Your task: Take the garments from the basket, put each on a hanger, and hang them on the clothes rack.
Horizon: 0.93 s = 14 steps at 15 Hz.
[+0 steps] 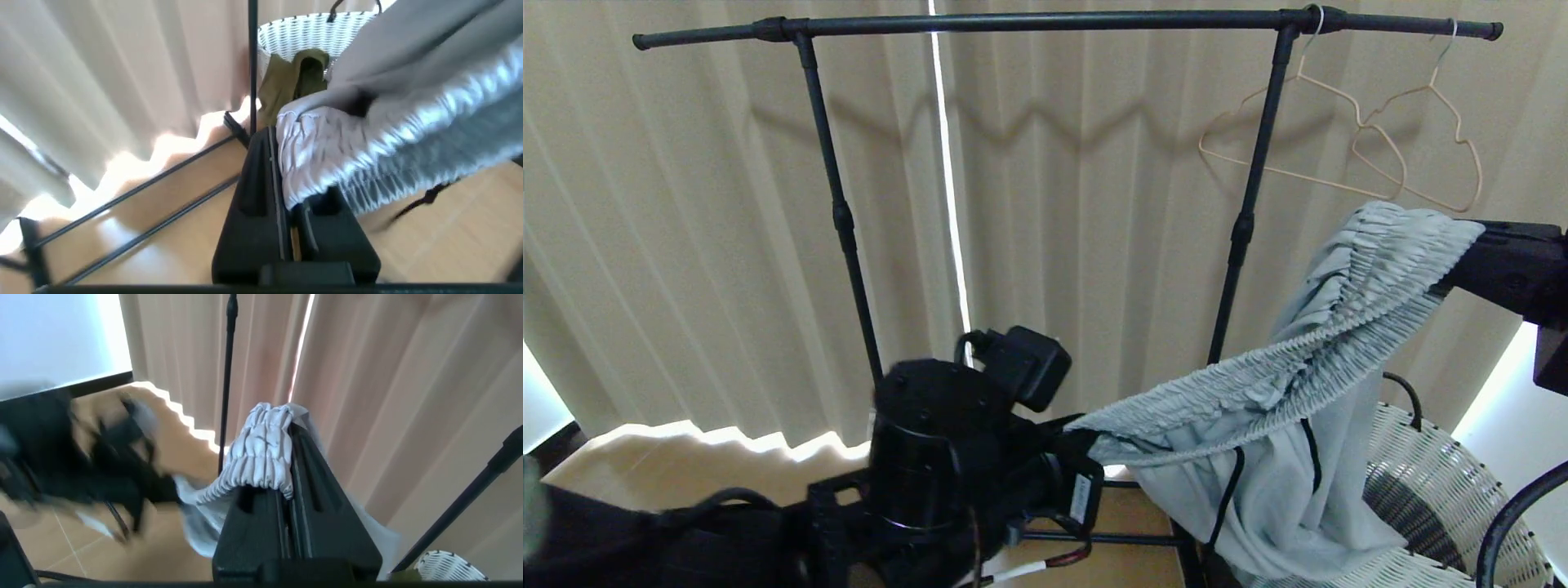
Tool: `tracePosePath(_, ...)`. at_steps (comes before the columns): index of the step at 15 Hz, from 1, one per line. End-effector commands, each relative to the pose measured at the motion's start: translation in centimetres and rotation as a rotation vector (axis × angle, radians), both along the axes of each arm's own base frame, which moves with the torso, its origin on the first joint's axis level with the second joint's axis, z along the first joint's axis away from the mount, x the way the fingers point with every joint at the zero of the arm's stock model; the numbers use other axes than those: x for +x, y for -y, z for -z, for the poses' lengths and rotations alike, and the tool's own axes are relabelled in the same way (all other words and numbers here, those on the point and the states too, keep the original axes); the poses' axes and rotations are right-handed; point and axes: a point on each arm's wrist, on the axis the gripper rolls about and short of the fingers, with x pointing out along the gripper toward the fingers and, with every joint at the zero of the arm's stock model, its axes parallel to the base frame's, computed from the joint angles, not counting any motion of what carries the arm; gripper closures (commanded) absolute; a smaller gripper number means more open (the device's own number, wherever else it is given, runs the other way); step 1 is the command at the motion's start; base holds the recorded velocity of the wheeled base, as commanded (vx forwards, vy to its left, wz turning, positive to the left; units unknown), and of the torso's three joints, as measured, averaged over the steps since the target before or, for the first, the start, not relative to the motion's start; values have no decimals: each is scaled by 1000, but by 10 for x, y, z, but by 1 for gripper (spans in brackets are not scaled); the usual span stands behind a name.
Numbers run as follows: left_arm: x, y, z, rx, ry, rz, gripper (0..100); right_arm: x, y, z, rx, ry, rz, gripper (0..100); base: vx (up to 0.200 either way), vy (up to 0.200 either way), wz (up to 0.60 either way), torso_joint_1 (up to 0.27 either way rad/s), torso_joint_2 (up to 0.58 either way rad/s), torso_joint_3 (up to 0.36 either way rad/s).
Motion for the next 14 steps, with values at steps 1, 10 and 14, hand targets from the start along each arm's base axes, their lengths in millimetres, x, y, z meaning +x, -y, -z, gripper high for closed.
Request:
tracePosePath(1,-28,-71,-88,-114,77,16,100,2,-1,0,-3,-3,-1,100,0,0,0,0,0,0)
tracePosePath(10,-40,-98,-212,-111,176,15,100,19,6,-24,27,53,86,100,0,0,0,0,0,0)
tracePosePath(14,-16,-99,-196,-40,107,-67,100,33,-1,-22,17,34,89,100,0,0,0,0,0,0)
